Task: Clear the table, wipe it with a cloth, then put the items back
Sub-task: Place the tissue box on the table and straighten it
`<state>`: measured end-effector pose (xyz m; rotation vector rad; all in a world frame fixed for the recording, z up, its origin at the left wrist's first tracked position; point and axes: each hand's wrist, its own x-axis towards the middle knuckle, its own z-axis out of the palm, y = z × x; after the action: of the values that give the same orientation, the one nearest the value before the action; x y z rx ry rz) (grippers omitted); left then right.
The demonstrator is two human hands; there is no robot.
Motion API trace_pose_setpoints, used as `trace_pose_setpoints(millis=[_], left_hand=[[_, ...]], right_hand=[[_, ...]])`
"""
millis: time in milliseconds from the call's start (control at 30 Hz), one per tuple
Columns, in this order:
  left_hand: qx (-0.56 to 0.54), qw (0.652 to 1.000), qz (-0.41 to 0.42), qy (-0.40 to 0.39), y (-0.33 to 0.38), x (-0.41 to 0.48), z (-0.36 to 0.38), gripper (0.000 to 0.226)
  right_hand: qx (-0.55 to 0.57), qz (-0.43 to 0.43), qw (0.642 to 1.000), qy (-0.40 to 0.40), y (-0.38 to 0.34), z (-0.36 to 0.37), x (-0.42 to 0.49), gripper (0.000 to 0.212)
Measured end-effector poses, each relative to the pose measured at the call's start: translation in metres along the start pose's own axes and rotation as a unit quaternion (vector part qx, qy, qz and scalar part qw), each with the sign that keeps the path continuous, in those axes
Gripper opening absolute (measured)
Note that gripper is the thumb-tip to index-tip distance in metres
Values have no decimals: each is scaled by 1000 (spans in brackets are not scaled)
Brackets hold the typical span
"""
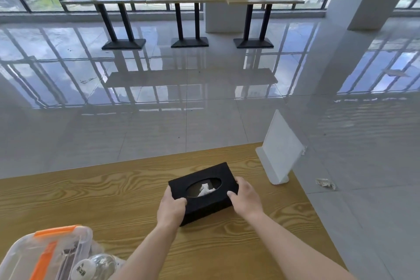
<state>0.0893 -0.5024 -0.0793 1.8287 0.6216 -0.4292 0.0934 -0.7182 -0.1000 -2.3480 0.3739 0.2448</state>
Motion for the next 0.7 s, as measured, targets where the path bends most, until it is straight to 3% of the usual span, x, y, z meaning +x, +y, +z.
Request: trace_pose_setpoints(millis=[167,267,333,600,700], left_hand=[[31,998,24,-58,5,20,21,90],[52,995,50,-76,16,20,34,76],[65,991,77,-86,20,23,41,72],[121,980,129,-91,22,44,53,102],[140,974,161,-76,23,47,56,92]], right_hand=[[13,38,998,42,23,-9,-9,56],[17,56,996,66,30,-15,-7,59],[18,61,995,78,33,-19,-3,59],[8,40,994,105,32,-31,15,49],[1,34,994,107,32,-35,22,47]])
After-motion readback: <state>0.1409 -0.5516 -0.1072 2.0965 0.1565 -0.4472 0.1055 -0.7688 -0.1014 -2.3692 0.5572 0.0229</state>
